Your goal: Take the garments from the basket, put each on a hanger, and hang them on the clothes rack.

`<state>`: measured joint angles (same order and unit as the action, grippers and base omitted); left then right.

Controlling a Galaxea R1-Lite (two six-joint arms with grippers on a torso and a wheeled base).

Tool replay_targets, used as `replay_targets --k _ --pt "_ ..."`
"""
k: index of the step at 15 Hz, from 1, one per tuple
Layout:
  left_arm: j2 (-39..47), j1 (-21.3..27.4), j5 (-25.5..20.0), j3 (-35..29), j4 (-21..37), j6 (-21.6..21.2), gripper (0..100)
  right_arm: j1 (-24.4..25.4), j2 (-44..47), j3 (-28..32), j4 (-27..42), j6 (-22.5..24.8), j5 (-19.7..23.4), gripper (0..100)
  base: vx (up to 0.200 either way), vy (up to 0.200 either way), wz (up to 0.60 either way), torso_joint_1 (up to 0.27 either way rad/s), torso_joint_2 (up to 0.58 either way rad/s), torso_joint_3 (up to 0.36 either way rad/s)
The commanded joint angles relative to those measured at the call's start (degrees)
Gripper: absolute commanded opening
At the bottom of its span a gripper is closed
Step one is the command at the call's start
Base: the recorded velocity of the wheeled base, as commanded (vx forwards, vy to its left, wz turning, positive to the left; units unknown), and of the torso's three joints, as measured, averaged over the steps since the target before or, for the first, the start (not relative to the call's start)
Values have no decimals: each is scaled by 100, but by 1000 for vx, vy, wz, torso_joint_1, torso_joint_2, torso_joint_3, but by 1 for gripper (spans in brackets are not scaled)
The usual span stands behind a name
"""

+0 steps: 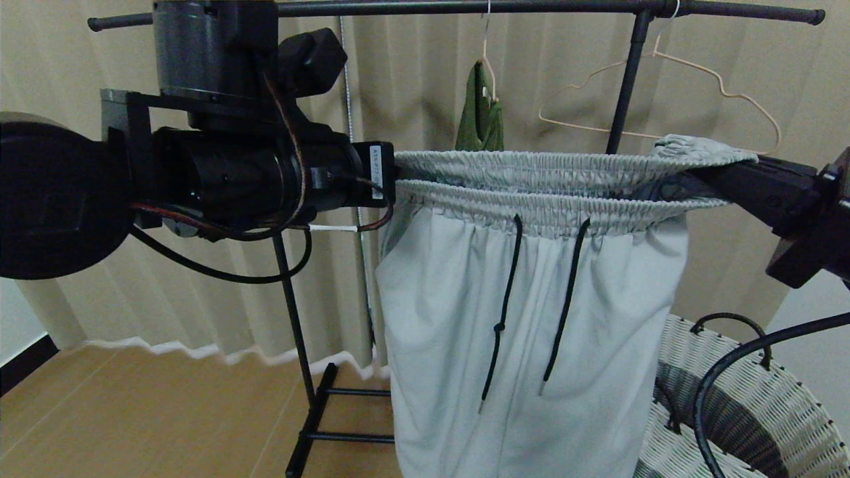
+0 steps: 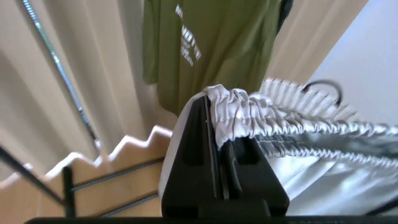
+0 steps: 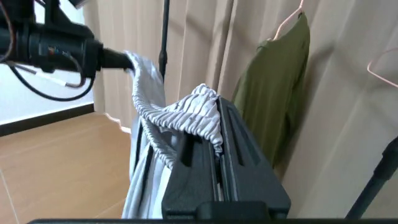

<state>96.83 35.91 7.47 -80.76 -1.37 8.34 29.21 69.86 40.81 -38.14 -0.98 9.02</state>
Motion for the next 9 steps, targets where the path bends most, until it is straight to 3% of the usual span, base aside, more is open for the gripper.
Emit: replay_targets --k 1,5,7,9 --pt "-446 -146 9 272 277 -342 0 -249 291 76 -35 27 -14 0 0 0 0 0 0 0" --pt "-1421 -164 -71 817 638 -588 0 -899 1302 568 -431 115 -14 0 0 0 0 0 0 0" --pt "-1826 -155 -97 1027 796 -843 0 -926 1697 884 -633 115 -6 0 0 0 0 0 0 0" --pt "-2080 -137 -492 1098 840 -843 0 -926 2014 1174 -738 115 3 0 0 0 0 0 0 0"
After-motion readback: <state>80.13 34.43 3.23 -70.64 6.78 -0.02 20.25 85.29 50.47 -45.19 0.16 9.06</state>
